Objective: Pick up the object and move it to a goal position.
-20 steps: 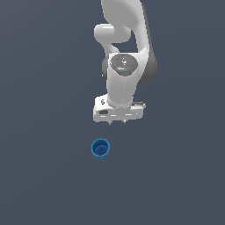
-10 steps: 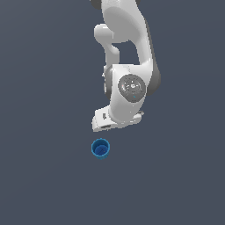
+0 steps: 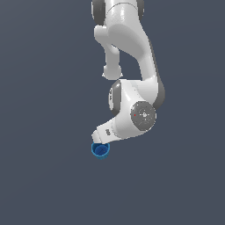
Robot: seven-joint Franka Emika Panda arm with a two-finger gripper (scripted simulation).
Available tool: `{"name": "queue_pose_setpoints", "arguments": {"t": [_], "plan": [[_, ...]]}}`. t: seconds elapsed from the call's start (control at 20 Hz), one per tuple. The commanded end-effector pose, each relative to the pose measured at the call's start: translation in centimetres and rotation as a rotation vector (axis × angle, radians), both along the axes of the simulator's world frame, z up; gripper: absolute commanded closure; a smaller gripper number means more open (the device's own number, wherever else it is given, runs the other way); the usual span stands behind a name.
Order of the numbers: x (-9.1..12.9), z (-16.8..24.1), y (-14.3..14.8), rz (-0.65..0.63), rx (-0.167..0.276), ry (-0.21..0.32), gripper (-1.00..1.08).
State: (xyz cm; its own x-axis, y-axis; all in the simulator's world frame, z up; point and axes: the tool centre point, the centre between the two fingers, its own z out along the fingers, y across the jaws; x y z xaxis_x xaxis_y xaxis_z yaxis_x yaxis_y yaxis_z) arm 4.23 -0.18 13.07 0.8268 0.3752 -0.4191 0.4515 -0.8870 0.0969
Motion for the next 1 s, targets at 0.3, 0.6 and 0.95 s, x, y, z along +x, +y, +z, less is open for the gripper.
{"name": "queue_pose_setpoints", "arguments": {"t": [0.3,0.6,0.95], "plan": [[0.9,-2.1,-0.9,0.146,-0.075,0.142,-0.20],[1.4,-3.5,-1.4,0.243,-0.123,0.234,-0.20],[1.9,-4.9,-2.0,0.339,-0.170,0.323,-0.20]]}}
